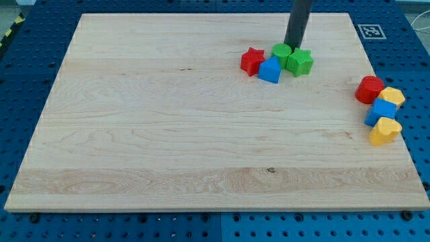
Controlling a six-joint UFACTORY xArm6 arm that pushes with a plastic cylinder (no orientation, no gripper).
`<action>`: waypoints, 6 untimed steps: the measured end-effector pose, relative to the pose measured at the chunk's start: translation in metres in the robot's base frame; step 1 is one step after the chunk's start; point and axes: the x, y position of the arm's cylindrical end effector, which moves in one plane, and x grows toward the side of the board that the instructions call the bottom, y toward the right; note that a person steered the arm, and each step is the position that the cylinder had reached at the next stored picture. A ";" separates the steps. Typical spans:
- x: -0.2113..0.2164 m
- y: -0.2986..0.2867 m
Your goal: Slide the red circle left and up a bit
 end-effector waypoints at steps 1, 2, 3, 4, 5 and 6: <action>0.020 0.000; 0.008 0.002; -0.027 0.018; -0.041 0.062; -0.030 0.106; 0.007 0.142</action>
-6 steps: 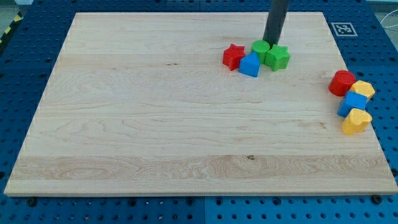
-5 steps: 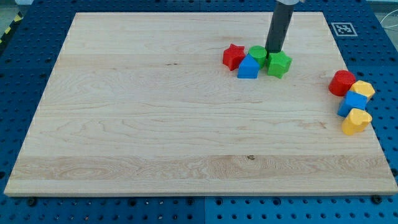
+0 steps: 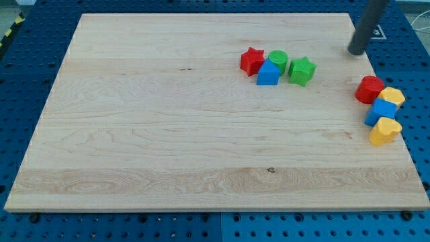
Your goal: Slide the red circle left and up a bit
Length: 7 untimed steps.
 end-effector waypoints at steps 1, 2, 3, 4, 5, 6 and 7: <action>0.050 0.023; 0.085 0.016; 0.087 -0.017; 0.087 -0.047; 0.087 -0.055; 0.087 -0.037; 0.090 -0.021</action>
